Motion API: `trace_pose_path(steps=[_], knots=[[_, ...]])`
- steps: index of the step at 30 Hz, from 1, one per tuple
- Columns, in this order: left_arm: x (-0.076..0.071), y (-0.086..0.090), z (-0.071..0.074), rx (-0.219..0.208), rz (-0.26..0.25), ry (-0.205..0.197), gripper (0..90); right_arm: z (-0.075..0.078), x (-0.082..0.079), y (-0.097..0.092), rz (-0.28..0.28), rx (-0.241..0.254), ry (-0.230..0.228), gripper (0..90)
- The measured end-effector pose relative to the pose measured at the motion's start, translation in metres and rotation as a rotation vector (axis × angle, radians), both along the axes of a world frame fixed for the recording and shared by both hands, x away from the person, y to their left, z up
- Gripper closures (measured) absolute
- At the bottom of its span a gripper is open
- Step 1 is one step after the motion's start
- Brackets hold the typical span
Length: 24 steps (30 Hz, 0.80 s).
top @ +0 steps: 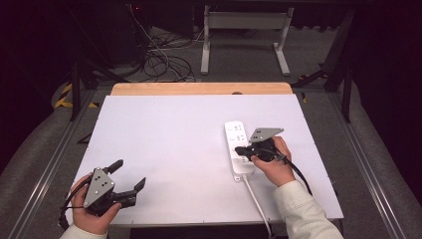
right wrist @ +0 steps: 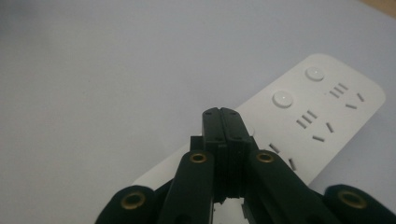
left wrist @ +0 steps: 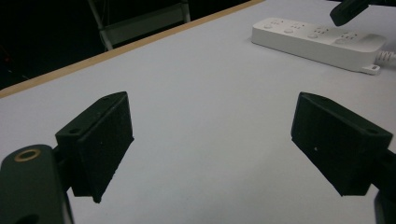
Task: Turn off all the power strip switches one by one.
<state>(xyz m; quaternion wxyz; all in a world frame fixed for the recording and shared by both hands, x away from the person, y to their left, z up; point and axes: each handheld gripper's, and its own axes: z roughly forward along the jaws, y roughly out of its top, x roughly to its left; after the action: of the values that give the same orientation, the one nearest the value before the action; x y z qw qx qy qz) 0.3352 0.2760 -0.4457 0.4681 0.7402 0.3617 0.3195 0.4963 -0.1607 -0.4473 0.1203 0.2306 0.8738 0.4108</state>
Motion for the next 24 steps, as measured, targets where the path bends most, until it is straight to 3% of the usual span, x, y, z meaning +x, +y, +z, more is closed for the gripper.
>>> trace_pose_path(steps=[8, 24], knots=[[0.0002, 0.0002, 0.0001, 0.007, -0.002, 0.001, 13.3, -0.0039, -0.0009, 0.0037, 0.018, -0.053, 0.045, 90.0], [0.0002, 0.0003, 0.0, 0.009, -0.002, 0.002, 13.6, -0.0082, -0.002, 0.0093, 0.031, -0.083, 0.078, 90.0]])
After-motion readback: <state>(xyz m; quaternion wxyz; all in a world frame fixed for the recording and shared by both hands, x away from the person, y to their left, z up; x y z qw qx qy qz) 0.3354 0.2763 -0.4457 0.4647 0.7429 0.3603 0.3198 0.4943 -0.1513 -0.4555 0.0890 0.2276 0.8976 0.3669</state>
